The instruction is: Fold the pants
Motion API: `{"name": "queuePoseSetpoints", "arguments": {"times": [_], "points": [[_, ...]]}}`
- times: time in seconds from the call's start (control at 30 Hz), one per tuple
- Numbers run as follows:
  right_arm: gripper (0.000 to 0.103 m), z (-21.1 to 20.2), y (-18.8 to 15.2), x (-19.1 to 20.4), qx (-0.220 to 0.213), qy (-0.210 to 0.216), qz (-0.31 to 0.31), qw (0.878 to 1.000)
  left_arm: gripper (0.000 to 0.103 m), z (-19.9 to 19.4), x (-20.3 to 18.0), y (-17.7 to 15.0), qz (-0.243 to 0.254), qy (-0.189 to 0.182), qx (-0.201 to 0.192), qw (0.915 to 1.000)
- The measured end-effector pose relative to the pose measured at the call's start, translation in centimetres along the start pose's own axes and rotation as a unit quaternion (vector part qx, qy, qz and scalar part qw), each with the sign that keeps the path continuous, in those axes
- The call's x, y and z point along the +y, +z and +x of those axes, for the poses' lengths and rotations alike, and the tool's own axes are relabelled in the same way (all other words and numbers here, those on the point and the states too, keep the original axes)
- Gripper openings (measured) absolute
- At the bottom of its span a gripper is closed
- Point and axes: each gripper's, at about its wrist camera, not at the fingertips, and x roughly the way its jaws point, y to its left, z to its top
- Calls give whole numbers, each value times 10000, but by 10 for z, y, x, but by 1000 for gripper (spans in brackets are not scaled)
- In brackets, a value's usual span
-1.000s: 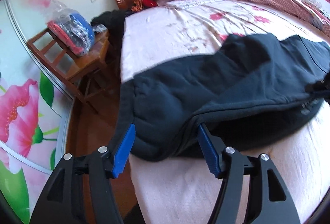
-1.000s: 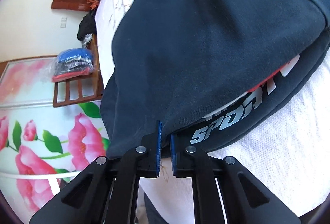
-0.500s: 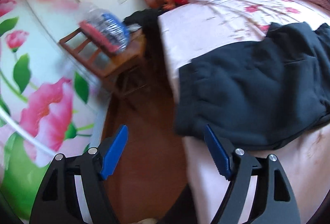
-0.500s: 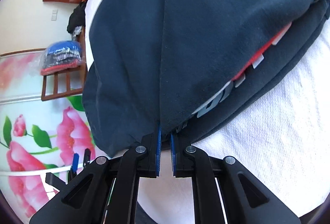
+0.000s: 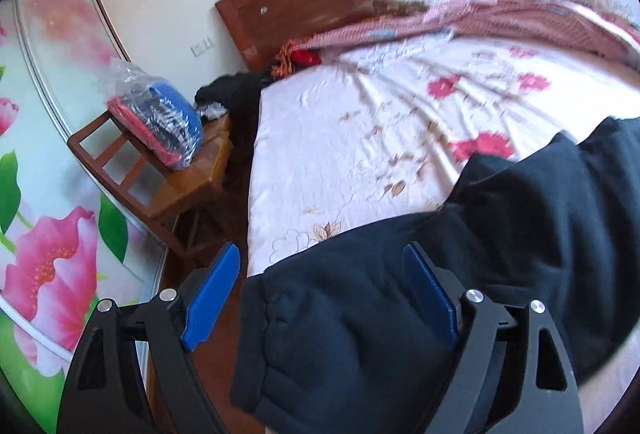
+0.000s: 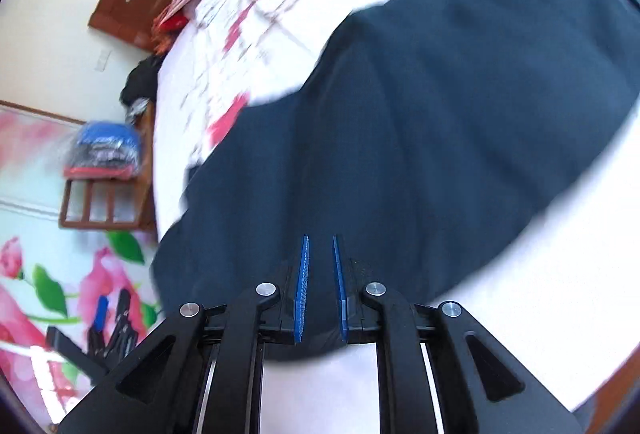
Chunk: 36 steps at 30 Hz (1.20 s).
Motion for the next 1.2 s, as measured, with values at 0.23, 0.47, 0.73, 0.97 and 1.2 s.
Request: {"name": "queuePoseSetpoints", "arguments": {"times": [0.23,0.47,0.73,0.97,1.2], "points": [[0,27,20,-23,303,-679,-266,9969,84,72,-4,-50,471,347,1053,9927],[0,11,22,-24,237,-1394,-552,9884,85,73,6,-61,525,426,871,9939],[0,-20,0,0,-63,-1241,-921,9880,84,18,5,-24,230,356,425,9982],[0,-41,27,-32,-369,-1063,-628,9917,91,-57,-60,22,280,-810,-267,9960],[1,-46,40,-77,-288,-1299,-529,9897,93,-92,-108,30,587,-1074,-362,9918]]}}
